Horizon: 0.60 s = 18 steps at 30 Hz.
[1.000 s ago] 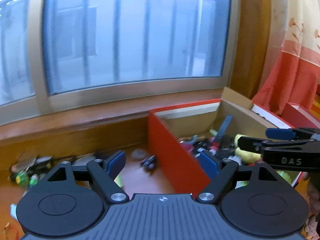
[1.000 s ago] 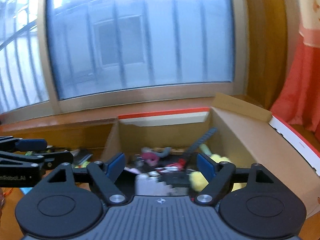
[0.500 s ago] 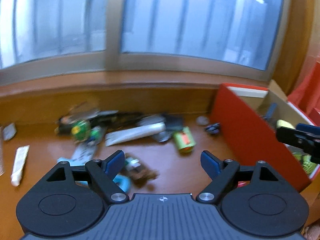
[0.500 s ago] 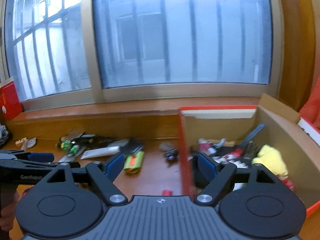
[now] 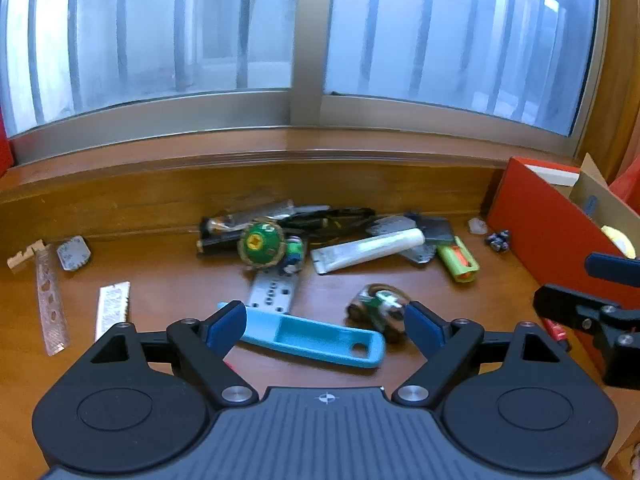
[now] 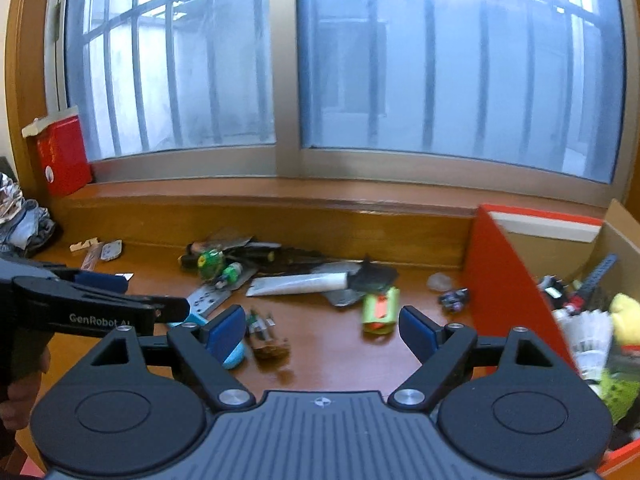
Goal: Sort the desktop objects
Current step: 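Open both tools to drop the hook and tape roll into the box, then grasp the green spinning top with the left tool while the right tool grasps the toy car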
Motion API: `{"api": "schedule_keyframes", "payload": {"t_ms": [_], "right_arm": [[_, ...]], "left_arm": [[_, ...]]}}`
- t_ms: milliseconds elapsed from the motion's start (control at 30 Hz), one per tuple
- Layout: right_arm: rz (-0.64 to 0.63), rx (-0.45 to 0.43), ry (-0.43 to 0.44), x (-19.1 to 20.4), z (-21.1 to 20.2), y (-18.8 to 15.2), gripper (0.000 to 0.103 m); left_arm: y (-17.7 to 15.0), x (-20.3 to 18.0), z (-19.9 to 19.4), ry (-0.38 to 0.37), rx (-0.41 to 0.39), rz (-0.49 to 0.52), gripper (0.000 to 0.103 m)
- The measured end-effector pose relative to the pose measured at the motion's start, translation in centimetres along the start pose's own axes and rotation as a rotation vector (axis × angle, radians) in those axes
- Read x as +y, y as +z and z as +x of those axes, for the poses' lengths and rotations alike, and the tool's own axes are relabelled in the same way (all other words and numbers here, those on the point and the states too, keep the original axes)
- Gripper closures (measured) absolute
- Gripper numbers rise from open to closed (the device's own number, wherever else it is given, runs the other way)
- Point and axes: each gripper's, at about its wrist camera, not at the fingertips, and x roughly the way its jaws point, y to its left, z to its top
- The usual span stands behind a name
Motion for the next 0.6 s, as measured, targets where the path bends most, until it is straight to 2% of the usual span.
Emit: {"api": "schedule_keyframes", "payload": {"t_ms": [200, 600], "right_arm": [[0.000, 0.039, 0.005, 2.3, 2.0, -0.9, 0.018], [-0.028, 0.154, 0.017, 4.0, 7.5, -1.1, 0.017]], "left_arm": [[0.0, 2.3, 1.3, -0.003, 0.015, -0.010, 0.016], [0.9, 4.9, 5.7, -0.023, 0.060, -0.054, 0.016]]}}
